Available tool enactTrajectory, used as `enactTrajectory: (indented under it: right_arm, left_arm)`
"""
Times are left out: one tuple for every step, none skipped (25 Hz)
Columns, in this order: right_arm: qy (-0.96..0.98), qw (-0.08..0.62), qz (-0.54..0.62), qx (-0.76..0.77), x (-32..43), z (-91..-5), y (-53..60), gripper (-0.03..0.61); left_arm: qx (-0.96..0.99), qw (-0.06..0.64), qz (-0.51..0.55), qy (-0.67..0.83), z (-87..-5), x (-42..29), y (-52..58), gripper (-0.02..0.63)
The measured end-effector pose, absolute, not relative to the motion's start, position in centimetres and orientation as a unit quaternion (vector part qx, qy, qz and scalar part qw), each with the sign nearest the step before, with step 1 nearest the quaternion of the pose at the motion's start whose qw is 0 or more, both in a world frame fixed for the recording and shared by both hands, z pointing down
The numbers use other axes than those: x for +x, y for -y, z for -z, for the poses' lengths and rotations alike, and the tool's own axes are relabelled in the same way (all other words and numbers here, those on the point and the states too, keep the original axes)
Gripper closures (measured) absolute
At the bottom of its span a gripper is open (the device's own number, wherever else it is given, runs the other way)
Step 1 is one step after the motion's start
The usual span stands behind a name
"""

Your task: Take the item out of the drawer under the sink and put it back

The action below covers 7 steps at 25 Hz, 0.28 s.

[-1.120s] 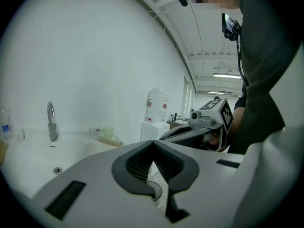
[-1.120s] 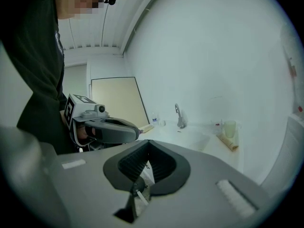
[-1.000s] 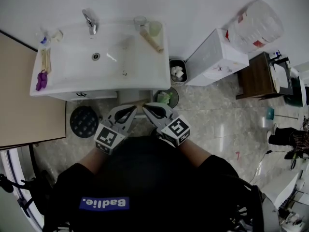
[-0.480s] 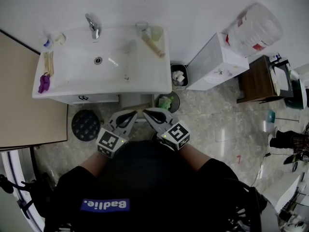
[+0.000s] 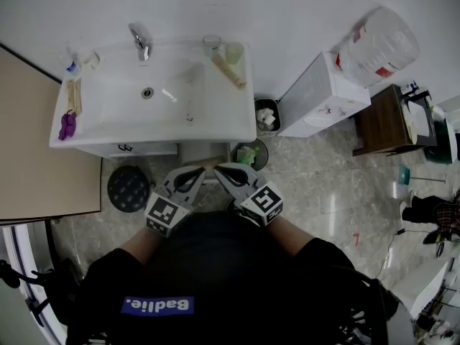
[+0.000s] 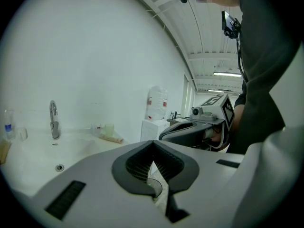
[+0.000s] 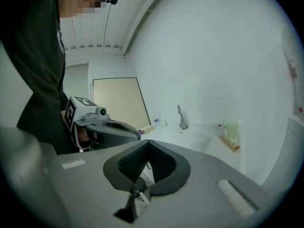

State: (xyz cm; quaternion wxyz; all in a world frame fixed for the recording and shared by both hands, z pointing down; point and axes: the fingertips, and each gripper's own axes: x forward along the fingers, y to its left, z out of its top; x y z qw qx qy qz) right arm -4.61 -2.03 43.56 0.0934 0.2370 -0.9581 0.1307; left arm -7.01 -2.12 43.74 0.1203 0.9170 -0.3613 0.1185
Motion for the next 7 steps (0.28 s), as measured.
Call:
enactTrajectory:
  right_arm:
    - [0.958,0.093,-0.131,0.237,-4.60,-43.54,1.99,0.577]
    - [0.958,0.093,-0.131,0.237,-4.57,-43.51,1.95,0.577]
    - [0.958,0.093,-0.130,0.237,-4.54,-43.47,1.93,0.577]
    - [0.958,0.093,-0.130,0.237,-4.50,-43.44,1.91,0.577]
    - [0.958,0.093,-0.130,0.237,-4.46,-43.42,1.90,0.577]
    - [0.958,0.092,-0.130,0.237,-4.42,-43.40,1.88,0.577]
    - [0.958,0.092,-0.130,0.237,-4.39,-43.38,1.87,0.577]
  left_arm:
    - [0.917,0.118,-0.118,0.361,-43.75,-7.01,2.11,0.606]
    - [0.918,0.117,-0.118,0.361,-43.78,-7.01,2.11,0.606]
    - [0.917,0.117,-0.119,0.361,-43.79,-6.99,2.09,0.606]
    - [0.917,0.119,-0.121,0.362,-43.79,-6.96,2.06,0.606]
    - [0.916,0.121,-0.121,0.362,-43.78,-6.94,2.02,0.606]
    - [0.916,0.122,-0.122,0.362,-43.77,-6.91,1.98,0.606]
    - [0.916,0.124,-0.122,0.362,-43.75,-6.89,1.94,0.606]
